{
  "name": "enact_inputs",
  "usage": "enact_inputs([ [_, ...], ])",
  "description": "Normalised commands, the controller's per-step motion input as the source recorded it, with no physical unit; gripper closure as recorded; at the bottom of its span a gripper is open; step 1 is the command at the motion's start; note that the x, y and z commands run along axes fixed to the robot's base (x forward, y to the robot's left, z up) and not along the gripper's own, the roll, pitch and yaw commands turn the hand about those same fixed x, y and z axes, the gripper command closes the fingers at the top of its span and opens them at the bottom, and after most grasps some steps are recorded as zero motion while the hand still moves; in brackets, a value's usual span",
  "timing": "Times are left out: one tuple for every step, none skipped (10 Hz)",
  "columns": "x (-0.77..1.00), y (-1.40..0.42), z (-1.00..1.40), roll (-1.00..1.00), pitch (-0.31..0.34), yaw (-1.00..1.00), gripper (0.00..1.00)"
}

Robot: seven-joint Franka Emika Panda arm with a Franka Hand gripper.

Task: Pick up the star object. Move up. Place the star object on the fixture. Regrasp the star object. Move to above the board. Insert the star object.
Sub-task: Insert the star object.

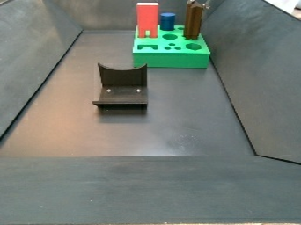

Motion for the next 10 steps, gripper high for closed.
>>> enact_inputs([
  [0.06,-0.02,-0.21,0.00,-0.023,0.44,1.00],
  [0.00,-0.01,-0.19,0.00,-0.041,0.30,1.00],
  [0.00,0.00,-0.02,0.00,0.000,0.06,1.00],
  [0.00,0.00,-0.01,0.00,-0.009,0.00,1.00],
  [0.04,-0.04,-0.15,0.00,-0.013,0.14,1.00],
  [0.03,-0.08,-0.30,0.00,-0.023,0.35,1.00],
  [0.02,-0.13,-0.24,0.00,-0.031,0.38,1.00],
  [0.07,-0.13,-0.27,0.00,-0.034,0.40,1.00],
  [0.05,-0.07,-0.22,0.00,-0.017,0.43,1.00],
  [0.00,0.00,0.00,0.00,0.000,0.06,1.00],
])
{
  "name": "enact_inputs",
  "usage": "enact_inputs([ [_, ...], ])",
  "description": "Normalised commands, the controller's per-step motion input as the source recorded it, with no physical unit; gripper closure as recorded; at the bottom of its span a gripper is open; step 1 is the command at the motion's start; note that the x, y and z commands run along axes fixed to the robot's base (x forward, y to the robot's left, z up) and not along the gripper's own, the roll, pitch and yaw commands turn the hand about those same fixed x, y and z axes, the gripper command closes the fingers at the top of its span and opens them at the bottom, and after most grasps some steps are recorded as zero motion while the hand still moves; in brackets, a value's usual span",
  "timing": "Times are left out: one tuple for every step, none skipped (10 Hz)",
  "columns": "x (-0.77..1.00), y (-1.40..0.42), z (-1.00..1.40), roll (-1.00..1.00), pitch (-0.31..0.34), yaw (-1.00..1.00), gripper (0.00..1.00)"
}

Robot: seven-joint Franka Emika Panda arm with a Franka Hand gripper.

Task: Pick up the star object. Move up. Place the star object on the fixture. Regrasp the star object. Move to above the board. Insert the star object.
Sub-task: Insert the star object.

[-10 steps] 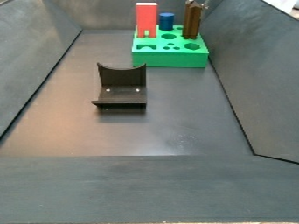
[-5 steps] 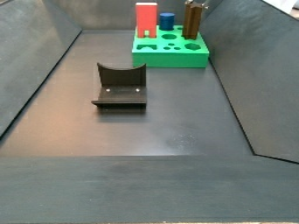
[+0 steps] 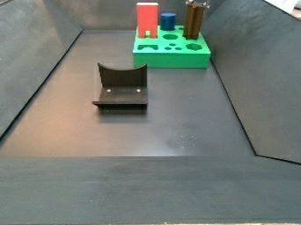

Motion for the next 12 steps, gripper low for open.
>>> enact_inputs([
  [0.04,0.00,-0.15,0.00,-0.020,0.05,1.00],
  [0.21,0.02,-0.27,0.00,0.000,0.14,1.00],
  [0.16,0.06,-0.19,0.00,0.000,0.14,1.00],
  [0.11,0.05,-0.07,0.00,0.000,0.11,1.00],
  [0.10,-0.01,-0.07,0.00,0.000,0.03,1.00],
  [0.06,-0.05,-0.13,0.00,-0.011,0.00,1.00],
  [-0.02,-0.11,-0.31,0.05,-0.014,-0.05,1.00],
  [-0.11,-0.10,-0.42,0.09,0.000,-0.25,1.00],
  [-0.19,0.00,-0.33,0.07,0.000,-0.46,1.00],
  [-0.03,-0.01,-0.18,0.03,0.000,-0.36,1.00],
  [0.00,0.00,-0.11,0.03,0.000,-0.17,1.00],
  [0.00,-0.01,-0.27,0.05,0.000,-0.45,1.00],
])
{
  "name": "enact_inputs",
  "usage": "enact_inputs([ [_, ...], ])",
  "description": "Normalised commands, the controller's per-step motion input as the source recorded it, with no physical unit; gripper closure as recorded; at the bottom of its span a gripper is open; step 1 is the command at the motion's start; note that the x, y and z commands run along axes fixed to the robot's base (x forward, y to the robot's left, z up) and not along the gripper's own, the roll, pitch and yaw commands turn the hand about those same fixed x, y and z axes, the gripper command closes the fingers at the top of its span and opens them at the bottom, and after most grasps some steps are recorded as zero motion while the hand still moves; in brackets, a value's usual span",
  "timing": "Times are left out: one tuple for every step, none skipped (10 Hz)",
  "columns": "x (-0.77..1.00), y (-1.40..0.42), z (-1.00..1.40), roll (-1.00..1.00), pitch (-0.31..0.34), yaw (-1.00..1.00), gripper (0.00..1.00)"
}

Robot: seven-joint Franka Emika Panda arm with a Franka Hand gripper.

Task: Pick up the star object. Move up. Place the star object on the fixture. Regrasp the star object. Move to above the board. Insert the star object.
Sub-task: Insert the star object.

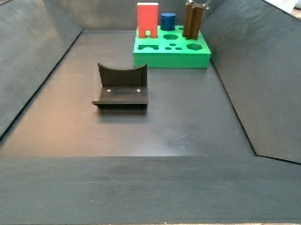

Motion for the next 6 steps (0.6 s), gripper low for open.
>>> enact_inputs([
  [0.00,-0.03,-0.26,0.06,0.000,-0.19,1.00],
  [-0.04,-0.18,-0.87,0.13,-0.047,-0.33,1.00],
  [0.00,-0.17,-1.00,0.12,-0.044,-0.32,1.00],
  [0.00,0.00,-0.57,0.17,0.000,-0.12,1.00],
  [0.00,0.00,0.00,0.01,0.014,0.00,1.00],
  [0.00,0.00,-0.10,0.00,0.000,0.00,1.00],
])
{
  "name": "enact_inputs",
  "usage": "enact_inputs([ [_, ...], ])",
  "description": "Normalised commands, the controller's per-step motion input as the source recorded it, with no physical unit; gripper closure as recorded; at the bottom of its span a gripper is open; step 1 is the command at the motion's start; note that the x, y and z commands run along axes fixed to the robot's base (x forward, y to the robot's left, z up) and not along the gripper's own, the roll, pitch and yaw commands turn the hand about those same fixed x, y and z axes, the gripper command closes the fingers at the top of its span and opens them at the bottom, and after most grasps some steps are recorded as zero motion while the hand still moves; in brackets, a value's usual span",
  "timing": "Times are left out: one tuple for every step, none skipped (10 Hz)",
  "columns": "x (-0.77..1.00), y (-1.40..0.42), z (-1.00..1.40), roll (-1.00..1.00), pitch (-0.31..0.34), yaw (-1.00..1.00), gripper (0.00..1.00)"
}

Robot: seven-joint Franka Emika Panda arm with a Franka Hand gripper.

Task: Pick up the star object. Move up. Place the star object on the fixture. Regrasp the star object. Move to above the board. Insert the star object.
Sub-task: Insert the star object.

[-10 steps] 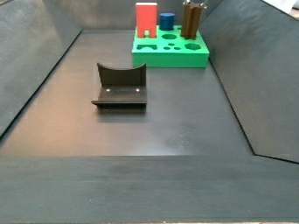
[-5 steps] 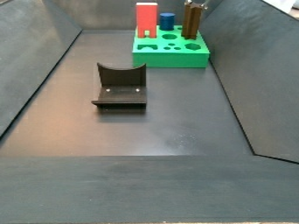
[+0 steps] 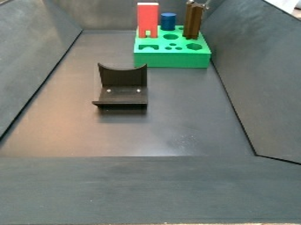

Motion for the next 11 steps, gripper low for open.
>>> enact_inputs([
  [0.13,0.01,-0.55,0.22,0.000,0.03,1.00],
  [0.07,0.07,-0.55,0.28,0.014,0.06,1.00],
  [0.00,0.01,-0.34,0.16,0.000,0.10,1.00],
  [0.00,0.02,-0.44,0.17,0.000,0.26,1.00],
  [0.00,0.00,-0.39,0.06,-0.046,0.20,1.00],
  [0.00,0.00,-0.97,0.09,-0.103,0.11,1.00],
  [-0.02,0.00,-0.99,0.10,-0.104,0.15,1.00],
  [0.00,-0.02,-1.00,0.08,-0.067,0.15,1.00],
  [0.00,-0.11,-1.00,0.05,-0.021,0.13,1.00],
  [0.00,-0.17,-1.00,0.04,0.000,0.08,1.00],
  [0.00,-0.16,-1.00,0.03,0.000,0.11,1.00],
])
